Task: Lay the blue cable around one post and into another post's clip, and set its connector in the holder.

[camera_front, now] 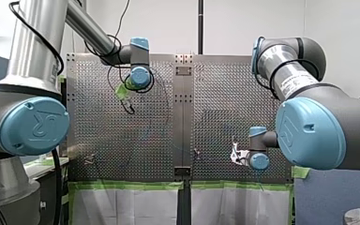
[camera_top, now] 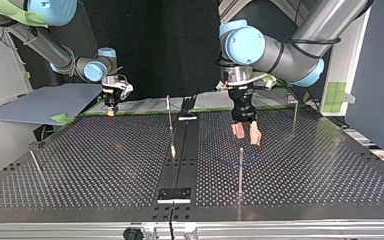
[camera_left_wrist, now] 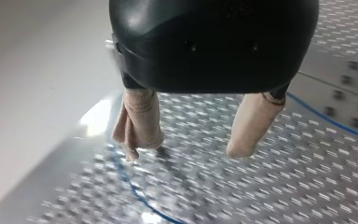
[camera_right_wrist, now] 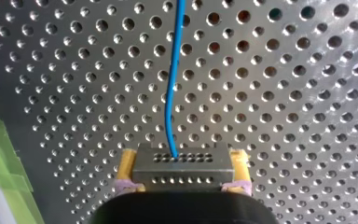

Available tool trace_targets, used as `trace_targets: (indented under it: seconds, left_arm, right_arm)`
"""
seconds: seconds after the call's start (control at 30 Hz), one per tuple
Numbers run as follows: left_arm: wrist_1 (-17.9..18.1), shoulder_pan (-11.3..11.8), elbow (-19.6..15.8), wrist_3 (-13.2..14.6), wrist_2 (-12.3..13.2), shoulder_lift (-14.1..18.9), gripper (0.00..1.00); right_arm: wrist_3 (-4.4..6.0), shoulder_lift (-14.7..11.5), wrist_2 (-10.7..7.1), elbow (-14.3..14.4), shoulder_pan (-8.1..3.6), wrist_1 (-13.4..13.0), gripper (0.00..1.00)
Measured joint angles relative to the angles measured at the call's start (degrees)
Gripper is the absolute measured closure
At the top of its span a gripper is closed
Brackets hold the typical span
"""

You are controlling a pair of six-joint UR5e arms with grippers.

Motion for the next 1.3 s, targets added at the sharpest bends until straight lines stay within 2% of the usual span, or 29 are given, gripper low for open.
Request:
trace_targets:
  seconds: [0.33, 0.43, 0.6, 0.77, 0.9, 1.1, 1.3]
  left_arm:
    - [0.7, 0.8, 0.0, -5.2, 2.5, 5.1, 0.0]
    - [0.8, 1.0, 0.0, -6.5, 3.5, 5.6, 0.0]
    - [0.7, 1.4, -0.1, -8.6, 4.9, 4.8, 0.0]
    - [0.9, 1.9, -0.1, -11.5, 6.7, 2.1, 0.0]
    - [1.6, 2.5, -0.1, -13.7, 6.4, 0.7, 0.0]
    - [2.0, 4.8, -0.1, -16.8, 5.8, 0.3, 0.0]
    - [2.9, 7.2, -0.1, -19.8, 8.0, 0.2, 0.0]
  right_arm:
    - [-0.03, 0.0, 0.0, 0.0, 0.04, 0.1, 0.99]
    - [-0.03, 0.0, 0.0, 0.0, 0.05, 0.1, 0.99]
    - [-0.03, 0.0, 0.0, 0.0, 0.02, 0.2, 0.99]
    - [0.03, 0.0, 0.0, 0.0, 0.02, 0.2, 0.99]
    - [0.05, 0.0, 0.0, 0.0, -0.1, 0.1, 0.99]
    - [0.05, 0.0, 0.0, -0.1, -0.2, 0.0, 0.99]
    - [-0.02, 0.0, -0.02, -0.3, -0.17, 0.2, 0.99]
